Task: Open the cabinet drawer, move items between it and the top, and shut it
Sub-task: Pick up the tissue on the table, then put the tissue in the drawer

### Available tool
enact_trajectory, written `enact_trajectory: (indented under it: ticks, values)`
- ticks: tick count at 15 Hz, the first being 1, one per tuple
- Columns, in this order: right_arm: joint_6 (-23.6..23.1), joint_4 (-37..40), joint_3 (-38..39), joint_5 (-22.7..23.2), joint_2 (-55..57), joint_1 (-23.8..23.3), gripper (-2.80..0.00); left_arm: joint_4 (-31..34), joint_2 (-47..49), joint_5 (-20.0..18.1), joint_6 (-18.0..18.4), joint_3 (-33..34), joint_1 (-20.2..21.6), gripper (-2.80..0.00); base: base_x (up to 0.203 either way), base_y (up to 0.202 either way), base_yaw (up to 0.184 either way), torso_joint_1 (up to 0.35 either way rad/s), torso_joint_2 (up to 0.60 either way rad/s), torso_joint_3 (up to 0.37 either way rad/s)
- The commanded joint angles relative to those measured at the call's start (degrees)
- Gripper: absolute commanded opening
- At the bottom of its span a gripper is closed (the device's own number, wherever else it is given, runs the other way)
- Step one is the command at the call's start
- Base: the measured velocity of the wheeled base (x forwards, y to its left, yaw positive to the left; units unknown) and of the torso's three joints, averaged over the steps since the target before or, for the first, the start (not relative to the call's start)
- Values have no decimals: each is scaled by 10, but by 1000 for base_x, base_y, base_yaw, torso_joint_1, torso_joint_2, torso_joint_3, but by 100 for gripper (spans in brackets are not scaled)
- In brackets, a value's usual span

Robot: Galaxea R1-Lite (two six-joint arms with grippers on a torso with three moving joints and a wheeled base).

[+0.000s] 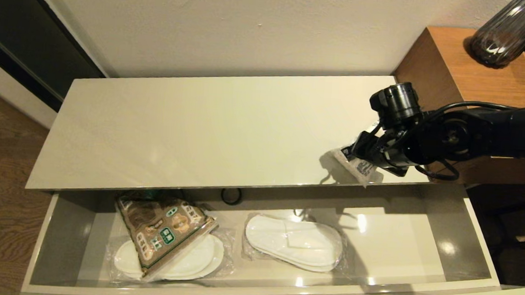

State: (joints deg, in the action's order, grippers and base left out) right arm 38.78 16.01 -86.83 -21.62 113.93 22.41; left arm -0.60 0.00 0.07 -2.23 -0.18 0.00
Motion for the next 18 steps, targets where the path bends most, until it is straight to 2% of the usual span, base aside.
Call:
enact_trajectory:
  ticks: [1, 7, 10, 13, 16, 18]
  values:
    - [2, -6, 44, 0, -57, 7, -280, 0, 1, 0, -1, 0, 0, -280, 0, 0, 0, 0, 0, 0]
    - [2, -2, 160, 1, -181, 33, -280, 0, 1, 0, -1, 0, 0, -280, 0, 0, 0, 0, 0, 0]
    - [3, 51, 190, -2, -268, 65, -280, 0, 1, 0, -1, 0, 0, -280, 0, 0, 0, 0, 0, 0]
    - [9, 79, 281, -4, -325, 81, -280, 0, 1, 1, -1, 0, 0, -280, 0, 0, 0, 0, 0, 0]
    - [70, 71, 369, -6, -339, 82, -280, 0, 1, 0, -1, 0, 0, -280, 0, 0, 0, 0, 0, 0]
    - [120, 20, 401, -7, -317, 82, -280, 0, 1, 0, -1, 0, -1, -280, 0, 0, 0, 0, 0, 0]
